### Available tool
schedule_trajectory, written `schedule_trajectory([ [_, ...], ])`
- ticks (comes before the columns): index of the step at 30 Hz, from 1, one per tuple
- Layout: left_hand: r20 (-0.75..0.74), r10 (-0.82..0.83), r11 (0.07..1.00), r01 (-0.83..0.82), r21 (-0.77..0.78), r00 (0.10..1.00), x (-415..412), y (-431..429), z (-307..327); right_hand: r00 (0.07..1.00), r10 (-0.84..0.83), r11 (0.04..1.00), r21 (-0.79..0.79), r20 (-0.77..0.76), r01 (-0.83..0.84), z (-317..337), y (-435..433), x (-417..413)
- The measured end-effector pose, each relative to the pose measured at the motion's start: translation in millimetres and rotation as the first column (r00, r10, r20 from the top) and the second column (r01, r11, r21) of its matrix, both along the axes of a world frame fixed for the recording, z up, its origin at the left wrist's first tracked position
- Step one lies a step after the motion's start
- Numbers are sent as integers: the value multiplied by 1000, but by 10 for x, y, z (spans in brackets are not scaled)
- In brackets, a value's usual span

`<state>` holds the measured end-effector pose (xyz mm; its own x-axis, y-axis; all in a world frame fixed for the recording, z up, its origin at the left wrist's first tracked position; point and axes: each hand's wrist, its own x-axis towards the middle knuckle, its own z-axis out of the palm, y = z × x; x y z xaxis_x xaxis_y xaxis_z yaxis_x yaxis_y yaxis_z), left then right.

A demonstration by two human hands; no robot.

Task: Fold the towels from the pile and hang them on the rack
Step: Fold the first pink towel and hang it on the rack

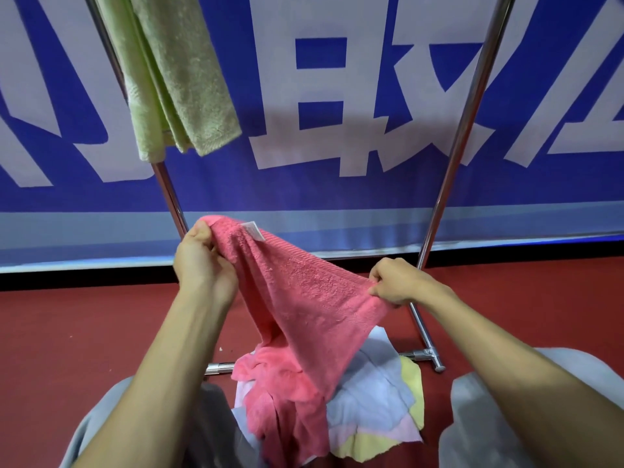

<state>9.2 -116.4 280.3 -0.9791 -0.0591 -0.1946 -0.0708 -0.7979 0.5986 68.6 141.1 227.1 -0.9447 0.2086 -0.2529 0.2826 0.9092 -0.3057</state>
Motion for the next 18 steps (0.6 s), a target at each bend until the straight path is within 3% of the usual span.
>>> schedule_trajectory([
  [2,66,4,1000,-2,-21,998,5,-11,-21,997,-50,982,-178,57,59,60,16,20],
  [4,99,20,992,-7,-125,995,35,20,-10,990,-68,895,-431,123,116,135,3,53],
  [6,94,19,930,17,-367,995,69,70,3,988,-100,748,-645,118,153,225,-28,77],
  [8,32,-29,781,43,-623,999,110,151,-33,977,-197,606,-775,76,182,307,-47,80],
  [12,-160,-175,500,-52,-865,971,196,331,-143,918,-393,379,-901,48,209,380,-53,56],
  [18,-200,-422,193,-128,-973,884,237,437,-264,903,-427,404,-903,-41,150,390,-135,53],
])
